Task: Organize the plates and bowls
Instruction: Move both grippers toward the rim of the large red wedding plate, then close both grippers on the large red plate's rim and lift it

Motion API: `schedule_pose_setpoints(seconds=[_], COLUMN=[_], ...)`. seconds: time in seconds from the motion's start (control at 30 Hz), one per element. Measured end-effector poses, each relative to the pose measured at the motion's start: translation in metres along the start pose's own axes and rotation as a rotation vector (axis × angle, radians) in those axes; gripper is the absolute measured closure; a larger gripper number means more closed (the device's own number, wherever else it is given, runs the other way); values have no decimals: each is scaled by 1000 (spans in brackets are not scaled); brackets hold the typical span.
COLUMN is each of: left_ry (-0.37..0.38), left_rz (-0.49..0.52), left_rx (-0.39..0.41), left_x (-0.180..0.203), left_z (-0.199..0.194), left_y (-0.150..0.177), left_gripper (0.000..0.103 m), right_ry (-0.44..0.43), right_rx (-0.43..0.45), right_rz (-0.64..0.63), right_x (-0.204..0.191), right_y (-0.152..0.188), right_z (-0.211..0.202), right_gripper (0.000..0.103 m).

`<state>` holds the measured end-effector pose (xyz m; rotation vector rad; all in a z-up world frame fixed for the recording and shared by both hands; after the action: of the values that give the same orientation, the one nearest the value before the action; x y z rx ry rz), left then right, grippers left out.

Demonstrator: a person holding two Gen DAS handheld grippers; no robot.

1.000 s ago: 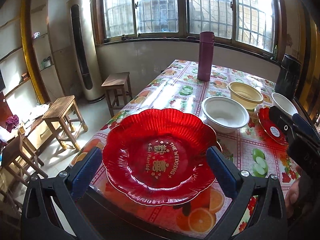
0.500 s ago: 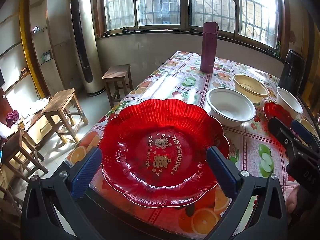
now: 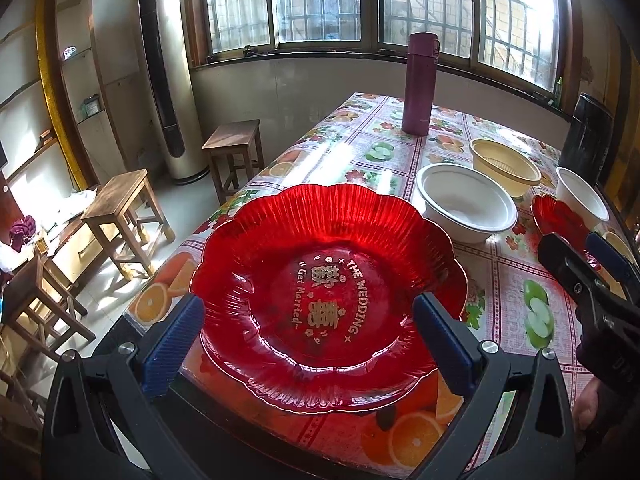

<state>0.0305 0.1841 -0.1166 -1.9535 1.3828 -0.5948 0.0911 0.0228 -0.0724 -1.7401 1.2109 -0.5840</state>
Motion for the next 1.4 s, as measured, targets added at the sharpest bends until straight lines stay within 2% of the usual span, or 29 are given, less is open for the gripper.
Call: schedule_pose_setpoints(seconds=[0.37, 0.67, 0.77, 0.9, 1.07, 1.23, 1.4], left_ry=[-2, -14, -14, -17, -1, 33, 38], left_rz=[-8, -21, -26, -37, -71, -105, -125], left_rx=[-24, -58, -66, -85, -137, -203, -240], left_x=[-7, -18, -21, -25, -31, -30, -31], left_z=[7, 17, 19, 25, 35, 47, 56], left_y=[7, 17, 19, 24, 30, 36, 38], left_gripper=[0, 0, 0, 0, 0, 0, 0], right_ry=[-5, -58, -82, -73, -85, -61, -60], right_rx=[-6, -31, -62, -115, -187, -258, -314], right_rz=[-13, -9, 5, 11, 58, 73, 103], right_x=[-4, -23, -34, -41, -49, -51, -50], right_y=[1, 2, 5, 12, 22, 33, 43], right_z=[1, 7, 16, 32, 51, 72, 89], right_gripper=[0, 0, 0, 0, 0, 1, 5])
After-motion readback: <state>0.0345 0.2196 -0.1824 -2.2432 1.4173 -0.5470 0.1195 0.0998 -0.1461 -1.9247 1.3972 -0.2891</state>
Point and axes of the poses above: each gripper's, at about its wrist camera, not at the fingertips, and z roughly the way its jaws point, x to its right, y to its underside, the point moved 10 cm from there along z, roughly the way its jaws point, and after that the axes turned 2 degrees about y, right-handed, at the moved point
